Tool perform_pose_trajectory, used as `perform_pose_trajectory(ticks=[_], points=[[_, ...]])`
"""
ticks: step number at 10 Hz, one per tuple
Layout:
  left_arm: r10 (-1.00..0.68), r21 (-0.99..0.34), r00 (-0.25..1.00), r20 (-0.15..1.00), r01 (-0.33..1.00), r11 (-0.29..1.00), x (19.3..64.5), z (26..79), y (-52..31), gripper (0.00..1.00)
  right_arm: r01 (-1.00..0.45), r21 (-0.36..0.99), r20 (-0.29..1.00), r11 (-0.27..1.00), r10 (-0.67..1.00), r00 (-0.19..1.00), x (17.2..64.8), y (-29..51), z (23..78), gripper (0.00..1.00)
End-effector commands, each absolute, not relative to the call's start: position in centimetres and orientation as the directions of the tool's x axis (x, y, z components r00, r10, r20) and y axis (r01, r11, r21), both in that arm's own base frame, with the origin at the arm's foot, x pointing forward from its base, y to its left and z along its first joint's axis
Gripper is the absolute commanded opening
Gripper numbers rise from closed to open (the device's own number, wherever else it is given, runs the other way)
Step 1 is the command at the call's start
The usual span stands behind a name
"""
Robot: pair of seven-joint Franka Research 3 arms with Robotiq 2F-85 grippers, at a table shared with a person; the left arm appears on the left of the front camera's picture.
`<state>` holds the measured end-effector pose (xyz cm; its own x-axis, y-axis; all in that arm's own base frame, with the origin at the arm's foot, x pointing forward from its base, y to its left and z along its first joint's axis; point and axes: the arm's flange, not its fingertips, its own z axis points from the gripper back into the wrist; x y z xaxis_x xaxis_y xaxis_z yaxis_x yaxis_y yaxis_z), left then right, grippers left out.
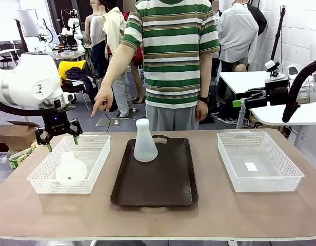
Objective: Prepare the laboratory tools.
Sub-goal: Pick up the Big flask that the person points to.
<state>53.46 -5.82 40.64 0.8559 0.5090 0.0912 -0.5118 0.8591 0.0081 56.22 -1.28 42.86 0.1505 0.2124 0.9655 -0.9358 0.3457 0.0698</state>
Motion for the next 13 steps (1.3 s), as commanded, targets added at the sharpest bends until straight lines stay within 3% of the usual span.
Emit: perform_pose_trajectory(ticks=[1, 13], points=[[0.494, -0.035, 0.865, 0.092, -0.493, 0.870, 53.2, 39.0, -5.3, 1.00, -0.937, 0.065, 0.962, 0.344, 0.228, 0.150, 56.1, -1.2, 42.9, 1.00], [0.568, -0.072, 0.811, 0.137, -0.564, 0.823, 53.6, 34.0, -5.2, 1.00, -0.937, 0.065, 0.962, 0.344, 0.228, 0.150, 56.1, -1.2, 42.9, 1.00]])
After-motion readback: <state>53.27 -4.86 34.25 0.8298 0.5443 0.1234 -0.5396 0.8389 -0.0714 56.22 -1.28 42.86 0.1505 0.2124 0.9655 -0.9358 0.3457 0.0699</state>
